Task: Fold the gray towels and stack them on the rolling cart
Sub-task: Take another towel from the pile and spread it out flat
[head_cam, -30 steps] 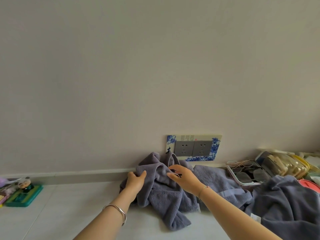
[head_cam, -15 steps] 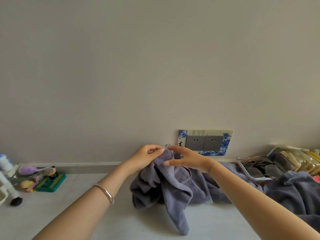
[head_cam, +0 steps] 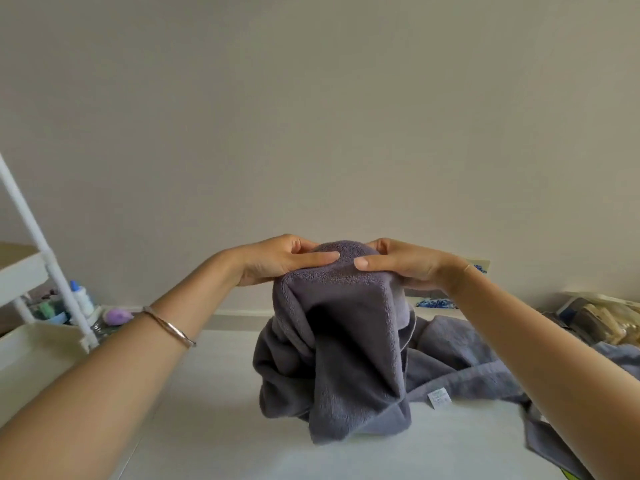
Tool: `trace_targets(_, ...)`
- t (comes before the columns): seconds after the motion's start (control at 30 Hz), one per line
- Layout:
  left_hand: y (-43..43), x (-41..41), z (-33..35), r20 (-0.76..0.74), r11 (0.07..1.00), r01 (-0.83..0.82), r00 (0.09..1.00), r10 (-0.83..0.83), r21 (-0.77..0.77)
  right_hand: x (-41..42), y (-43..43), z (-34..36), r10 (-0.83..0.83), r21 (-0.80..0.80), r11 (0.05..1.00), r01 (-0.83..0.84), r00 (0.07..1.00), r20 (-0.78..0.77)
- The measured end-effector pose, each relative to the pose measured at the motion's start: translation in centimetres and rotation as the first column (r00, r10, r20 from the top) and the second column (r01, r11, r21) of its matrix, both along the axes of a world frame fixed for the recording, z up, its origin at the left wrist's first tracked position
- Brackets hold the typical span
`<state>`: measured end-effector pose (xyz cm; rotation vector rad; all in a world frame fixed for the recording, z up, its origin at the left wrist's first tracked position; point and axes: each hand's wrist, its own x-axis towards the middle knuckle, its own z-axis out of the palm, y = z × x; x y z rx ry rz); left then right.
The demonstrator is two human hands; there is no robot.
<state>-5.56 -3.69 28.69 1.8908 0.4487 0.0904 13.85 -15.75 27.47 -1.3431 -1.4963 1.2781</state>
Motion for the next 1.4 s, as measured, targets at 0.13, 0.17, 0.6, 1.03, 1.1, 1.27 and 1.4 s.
trace_targets(0.13,1.2,-2.1,-3.2,-0.240,0.998,0.007,0.971,0.008,0.064,-1.1,0.0,-3.6,-0.001,-0.105,0.994,-0.002,1.000,-0.021)
trace_targets(0.17,1.8,-2.5,-5.1,-0.304,0.992,-0.010,0.952,0.047,0.122,-1.1,0.0,-5.4,-0.038,-0.141,0.989,0.039,0.999,0.010)
trace_targets(0.6,1.0,-0.7,-22.4,-0.402,0.757,-0.104,0.796,0.453,0.645,2.4,-4.0,-24.2,-0.487,-0.219,0.827,0.517,0.855,0.180)
trace_targets(1.03,-2.1,4.9,-26.9,-0.314,0.857,-0.167,0.882,0.351,0.487,-0.7,-1.4,-29.1,-0.497,-0.308,0.802,0.512,0.858,0.134)
trace_targets(1.1,-1.8,4.8,-26.7,-0.336,0.851,-0.169,0.867,0.368,0.496,-0.9,-1.8,-28.3,-0.479,-0.336,0.826,0.452,0.878,0.003)
trace_targets(1.27,-1.6,4.7,-25.3,-0.407,0.849,-0.049,0.862,0.302,0.526,-0.3,-5.1,-22.3,-0.529,-0.312,0.835,0.452,0.817,-0.232)
trace_targets(1.4,-3.5,6.8,-22.9,-0.346,0.944,0.001,0.930,0.120,0.331,-0.5,-9.5,-17.9,-0.668,-0.260,0.744,0.615,0.684,-0.294)
